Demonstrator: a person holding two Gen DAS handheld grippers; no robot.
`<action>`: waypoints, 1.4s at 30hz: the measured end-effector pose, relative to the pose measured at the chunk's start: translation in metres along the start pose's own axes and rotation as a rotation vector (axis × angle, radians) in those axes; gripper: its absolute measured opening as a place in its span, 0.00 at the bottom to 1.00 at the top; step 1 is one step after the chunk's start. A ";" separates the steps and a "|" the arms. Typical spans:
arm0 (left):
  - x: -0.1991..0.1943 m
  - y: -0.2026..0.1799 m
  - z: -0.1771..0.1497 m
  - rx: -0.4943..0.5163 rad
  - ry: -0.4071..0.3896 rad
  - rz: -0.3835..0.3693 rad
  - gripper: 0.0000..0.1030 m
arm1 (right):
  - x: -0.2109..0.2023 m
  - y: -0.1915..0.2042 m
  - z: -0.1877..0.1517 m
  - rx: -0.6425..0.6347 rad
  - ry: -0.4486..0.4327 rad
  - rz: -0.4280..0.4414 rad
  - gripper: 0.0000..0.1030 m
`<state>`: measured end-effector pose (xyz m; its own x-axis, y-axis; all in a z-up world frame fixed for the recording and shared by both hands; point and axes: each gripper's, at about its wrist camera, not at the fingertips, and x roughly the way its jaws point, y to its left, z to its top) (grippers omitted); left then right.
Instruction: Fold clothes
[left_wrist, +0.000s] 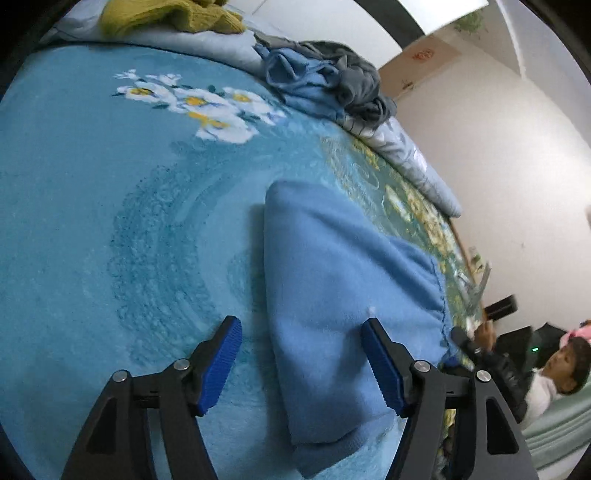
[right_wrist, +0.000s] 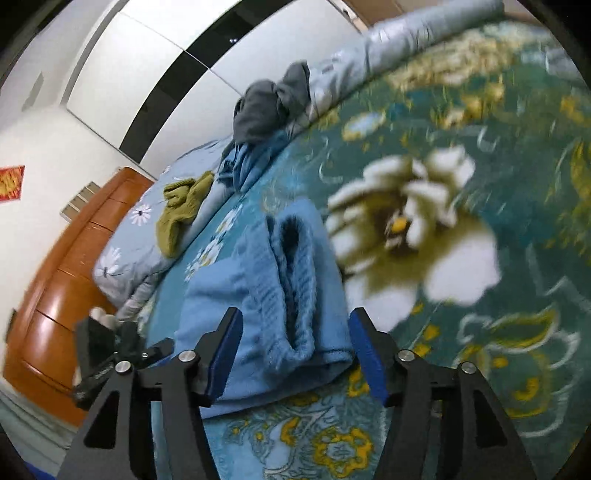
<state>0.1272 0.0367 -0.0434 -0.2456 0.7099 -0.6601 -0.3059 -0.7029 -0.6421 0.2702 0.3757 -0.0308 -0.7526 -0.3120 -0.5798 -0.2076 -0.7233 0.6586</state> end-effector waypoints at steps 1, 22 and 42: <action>0.000 0.001 0.000 -0.003 -0.005 -0.010 0.70 | 0.004 -0.001 0.000 0.005 0.007 0.004 0.65; -0.011 -0.022 -0.005 0.007 -0.043 -0.079 0.21 | 0.002 0.011 -0.005 0.135 -0.035 0.086 0.31; -0.179 -0.052 -0.065 0.104 -0.303 -0.003 0.20 | -0.069 0.107 -0.051 -0.092 -0.027 0.341 0.30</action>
<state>0.2471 -0.0566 0.0829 -0.5024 0.7037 -0.5023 -0.3954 -0.7037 -0.5903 0.3321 0.2888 0.0554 -0.7857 -0.5291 -0.3204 0.1144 -0.6333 0.7654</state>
